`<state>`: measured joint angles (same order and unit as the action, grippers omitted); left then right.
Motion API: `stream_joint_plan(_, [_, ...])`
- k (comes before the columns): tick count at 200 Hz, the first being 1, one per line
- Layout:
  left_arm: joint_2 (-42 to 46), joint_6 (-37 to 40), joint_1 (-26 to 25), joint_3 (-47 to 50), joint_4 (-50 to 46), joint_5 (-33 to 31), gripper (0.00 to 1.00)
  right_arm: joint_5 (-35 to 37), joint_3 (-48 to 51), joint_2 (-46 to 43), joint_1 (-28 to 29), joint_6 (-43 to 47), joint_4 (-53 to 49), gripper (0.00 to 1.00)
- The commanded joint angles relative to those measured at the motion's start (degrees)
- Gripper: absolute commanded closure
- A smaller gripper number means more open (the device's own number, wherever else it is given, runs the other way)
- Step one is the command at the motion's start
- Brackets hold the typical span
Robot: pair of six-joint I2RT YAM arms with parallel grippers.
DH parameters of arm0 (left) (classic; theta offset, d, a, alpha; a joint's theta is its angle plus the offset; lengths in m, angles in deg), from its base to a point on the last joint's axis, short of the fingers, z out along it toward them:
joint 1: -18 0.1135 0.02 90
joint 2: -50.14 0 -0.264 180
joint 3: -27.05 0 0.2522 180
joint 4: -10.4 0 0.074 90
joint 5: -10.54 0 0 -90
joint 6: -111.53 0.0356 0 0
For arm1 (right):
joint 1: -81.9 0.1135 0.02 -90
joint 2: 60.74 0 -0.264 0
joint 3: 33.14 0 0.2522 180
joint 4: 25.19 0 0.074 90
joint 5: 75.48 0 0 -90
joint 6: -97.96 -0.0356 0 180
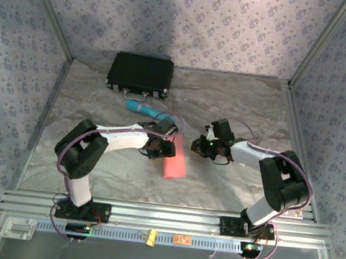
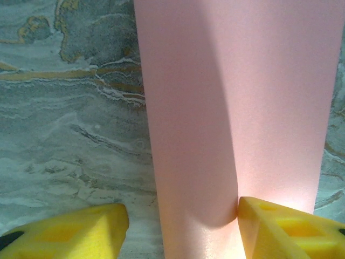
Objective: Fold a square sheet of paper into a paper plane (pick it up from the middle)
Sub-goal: Hold the square sheet of paper at the center of the table.
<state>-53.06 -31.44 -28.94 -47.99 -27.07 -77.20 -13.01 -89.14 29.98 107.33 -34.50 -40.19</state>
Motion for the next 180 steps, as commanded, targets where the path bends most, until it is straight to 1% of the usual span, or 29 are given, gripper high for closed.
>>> stream_joint_plan(1, [-5.7, 0.94, -0.3, 2.21, 2.88, 0.55, 0.41, -1.96, -0.27, -0.95, 0.78, 1.35, 0.31, 0.87])
stream_joint_plan(25, [-5.96, 0.94, -0.35, 2.21, 3.05, 0.73, 0.4, -2.97, -0.98, 0.02, 1.59, 1.79, 0.77, 0.9])
stream_joint_plan(53, [-6.11, 0.85, -0.27, 2.3, 3.26, 0.85, 0.4, -4.27, -2.37, 2.12, 2.89, 2.37, 1.18, 1.0])
stream_joint_plan(107, [-6.4, 0.76, -0.3, 2.64, 3.61, 0.9, 0.4, -3.75, -4.5, 5.81, 4.89, 2.06, 2.19, 1.0])
stream_joint_plan(180, [-6.49, 0.59, -0.36, 2.92, 4.1, 1.1, 0.41, -7.25, -7.33, 11.07, 6.6, 2.73, 2.88, 1.0])
